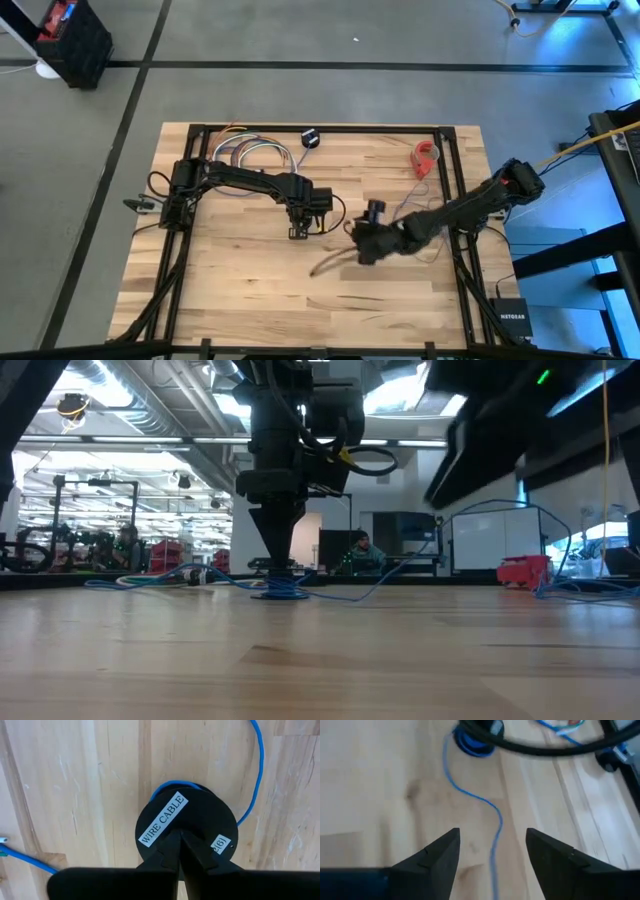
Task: Coil cords
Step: Put the spool with the coiled wire on the table
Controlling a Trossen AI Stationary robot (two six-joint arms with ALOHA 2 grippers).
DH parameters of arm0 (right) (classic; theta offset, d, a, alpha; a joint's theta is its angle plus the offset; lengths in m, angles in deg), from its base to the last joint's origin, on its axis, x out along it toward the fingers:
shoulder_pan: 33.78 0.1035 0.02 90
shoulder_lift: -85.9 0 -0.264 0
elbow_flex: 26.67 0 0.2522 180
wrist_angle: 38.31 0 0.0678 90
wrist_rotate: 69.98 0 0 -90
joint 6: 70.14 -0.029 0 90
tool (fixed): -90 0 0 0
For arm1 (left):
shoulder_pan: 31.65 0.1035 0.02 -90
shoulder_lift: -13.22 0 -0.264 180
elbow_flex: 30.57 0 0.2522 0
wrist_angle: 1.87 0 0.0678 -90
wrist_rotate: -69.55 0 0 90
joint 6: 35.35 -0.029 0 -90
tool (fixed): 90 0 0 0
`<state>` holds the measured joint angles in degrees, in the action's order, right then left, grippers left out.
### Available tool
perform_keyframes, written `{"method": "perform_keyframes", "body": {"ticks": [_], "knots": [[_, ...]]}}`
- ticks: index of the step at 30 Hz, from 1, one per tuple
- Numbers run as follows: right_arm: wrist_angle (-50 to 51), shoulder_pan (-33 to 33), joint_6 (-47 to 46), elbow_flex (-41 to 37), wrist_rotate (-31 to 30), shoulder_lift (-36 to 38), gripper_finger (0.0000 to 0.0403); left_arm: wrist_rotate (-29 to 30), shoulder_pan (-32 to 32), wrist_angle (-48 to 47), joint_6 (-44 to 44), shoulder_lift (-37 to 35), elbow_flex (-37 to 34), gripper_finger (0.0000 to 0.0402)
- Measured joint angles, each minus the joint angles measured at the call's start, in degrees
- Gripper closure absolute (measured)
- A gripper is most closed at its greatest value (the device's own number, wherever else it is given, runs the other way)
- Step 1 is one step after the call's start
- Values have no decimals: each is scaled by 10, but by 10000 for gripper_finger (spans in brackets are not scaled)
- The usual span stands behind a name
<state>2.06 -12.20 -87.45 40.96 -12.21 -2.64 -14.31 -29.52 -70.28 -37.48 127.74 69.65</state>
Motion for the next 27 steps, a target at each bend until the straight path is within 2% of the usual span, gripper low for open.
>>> {"method": "perform_keyframes", "body": {"ticks": [4, 7, 11, 14, 18, 24, 27], "knots": [[-113, -62, 65, -40, 30, -28, 171, 0, 0, 0, 0, 0, 0, 398], [-178, -110, 96, -63, 83, -56, 171, 0, 0, 0, 0, 0, 0, 398], [-230, -153, 125, -68, 171, -94, 171, 0, 0, -2, 0, 0, 0, 398], [-237, -168, 139, -68, 181, -121, 179, 0, 1, -2, 1, 0, 0, 398], [-247, -177, 143, -66, 189, -140, 235, 0, 0, -1, 2, 0, 0, 398], [-234, -169, 151, -66, 177, -136, 380, 0, 0, 0, 2, 0, 0, 398], [-195, -150, 148, -69, 163, -117, 387, 0, 0, 0, 2, 0, 0, 398]]}}
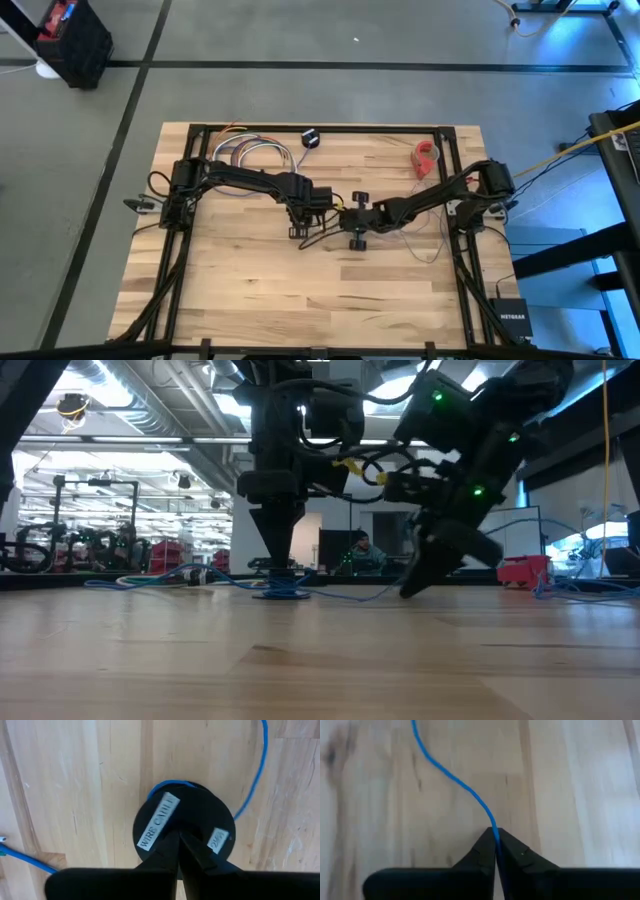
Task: Coil cords
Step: Put the spool with the coiled wire on the table
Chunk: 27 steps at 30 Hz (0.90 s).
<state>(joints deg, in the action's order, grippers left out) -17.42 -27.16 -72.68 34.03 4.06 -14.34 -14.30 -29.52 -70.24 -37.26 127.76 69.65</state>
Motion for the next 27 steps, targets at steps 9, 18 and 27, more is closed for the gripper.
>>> {"method": "perform_keyframes", "body": {"ticks": [9, 18, 27], "knots": [[209, 99, -124, 0, -56, 71, 397, 0, 0, -2, 0, 0, 0, 398], [472, 219, -332, 1, -108, 118, 400, 0, 0, -14, 4, 0, 0, 398], [546, 362, -535, -74, -110, 226, 401, 0, 0, -28, 7, 0, 0, 398]]}}
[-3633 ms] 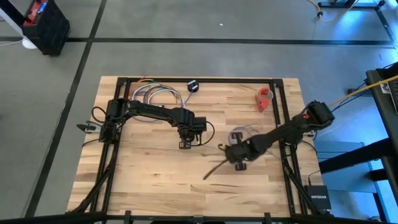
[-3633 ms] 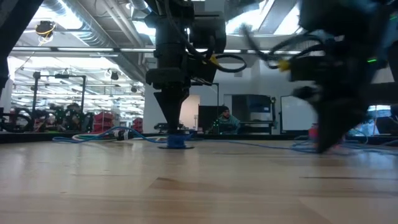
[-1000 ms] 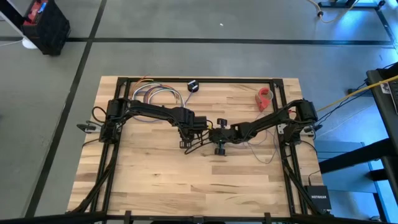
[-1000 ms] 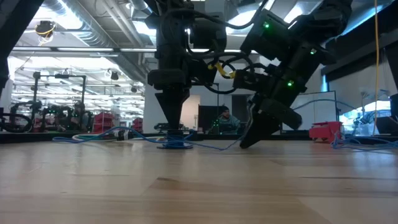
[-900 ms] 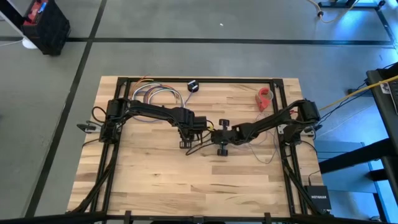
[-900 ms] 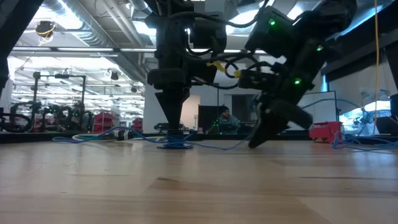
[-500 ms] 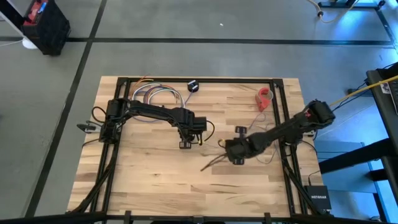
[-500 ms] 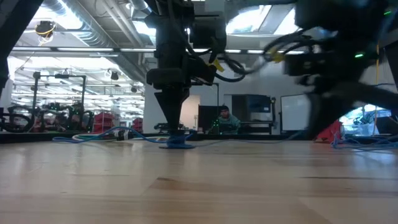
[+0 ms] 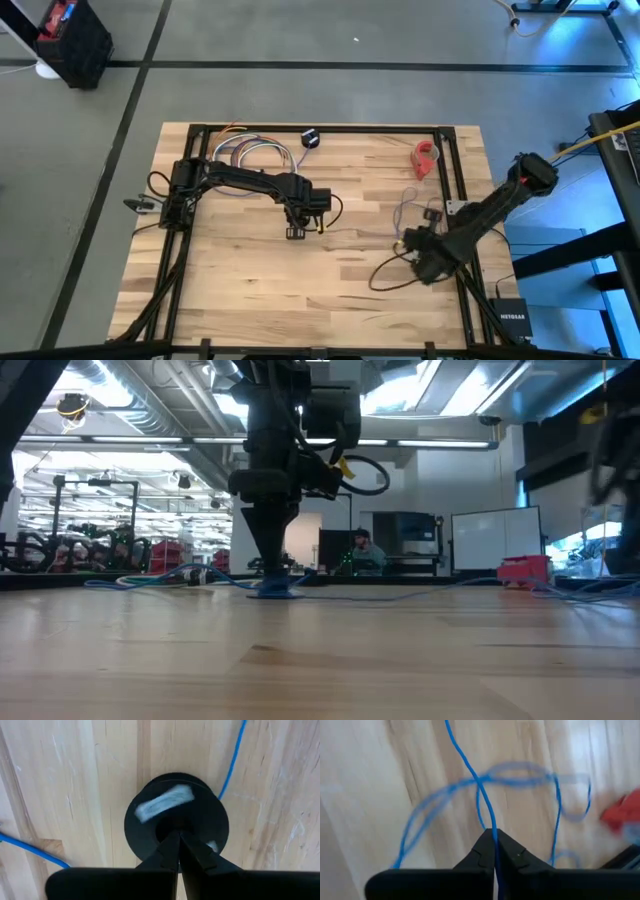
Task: Coil cords
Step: Put the spool with the coiled wire on the table
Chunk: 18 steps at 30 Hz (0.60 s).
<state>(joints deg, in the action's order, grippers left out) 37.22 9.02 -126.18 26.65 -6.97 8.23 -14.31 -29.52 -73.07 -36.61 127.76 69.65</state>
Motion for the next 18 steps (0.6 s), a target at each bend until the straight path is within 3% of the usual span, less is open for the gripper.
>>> {"method": "perform_keyframes", "body": {"ticks": [5, 9, 15, 18], "knots": [[8, 61, -149, -54, 53, 89, 400, 0, 0, -1, -1, 0, 0, 398], [-2, 65, -180, -40, 49, 126, 388, 0, 0, -1, -1, 0, 0, 398], [-3, 35, -149, 2, -66, 131, 340, 0, 1, 0, -2, 0, 0, 398], [-6, 5, -104, 18, -78, 130, 292, 0, 1, 0, -2, 0, 0, 398]]}}
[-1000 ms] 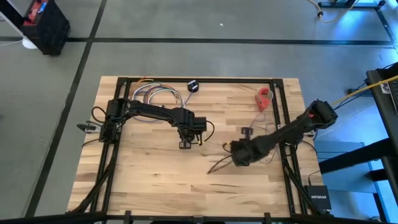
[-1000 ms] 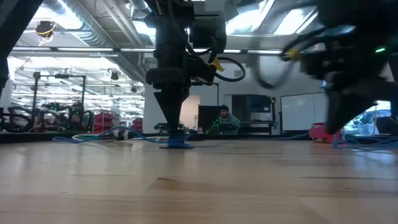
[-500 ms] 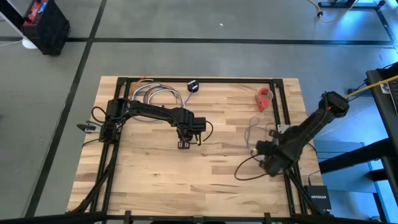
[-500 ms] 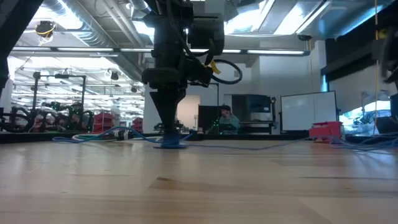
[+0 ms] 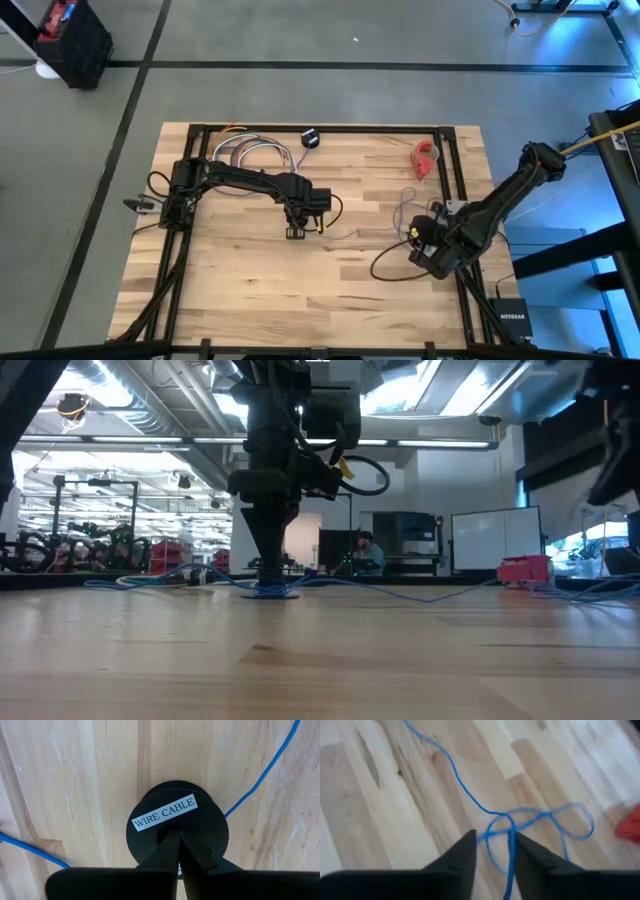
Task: Coil cords
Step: Put the spool with the coiled wire on the table
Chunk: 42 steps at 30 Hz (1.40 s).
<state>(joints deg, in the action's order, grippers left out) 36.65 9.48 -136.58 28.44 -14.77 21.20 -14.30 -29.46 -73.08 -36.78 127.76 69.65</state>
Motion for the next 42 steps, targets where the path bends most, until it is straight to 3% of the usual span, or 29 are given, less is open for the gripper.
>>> {"method": "perform_keyframes", "body": {"ticks": [5, 9, 13, 17, 21, 26, 34, 38, 42], "knots": [[-86, -60, 105, 7, 4, 0, 213, 0, 0, 0, 0, 0, 0, 398], [-216, -101, 227, -5, 13, -13, 172, 0, 0, 0, 0, 0, 0, 398], [-392, -141, 396, -26, 32, -46, 155, 0, 0, 0, 0, 0, 0, 398], [-523, -189, 509, -29, 79, -111, 155, 0, 0, 0, 0, 0, 0, 398], [-619, -233, 577, -29, 122, -189, 164, 0, 0, 0, 0, 0, 0, 398], [-703, -278, 599, -27, 172, -280, 183, 0, 0, 0, 0, 0, 0, 398], [-739, -303, 614, 8, 228, -370, 231, 0, 0, 0, 0, 0, 0, 398], [-734, -302, 641, 24, 218, -383, 276, 0, 0, 0, 0, 0, 0, 398], [-709, -302, 642, 34, 213, -379, 350, 0, 0, 0, 0, 0, 0, 398]]}}
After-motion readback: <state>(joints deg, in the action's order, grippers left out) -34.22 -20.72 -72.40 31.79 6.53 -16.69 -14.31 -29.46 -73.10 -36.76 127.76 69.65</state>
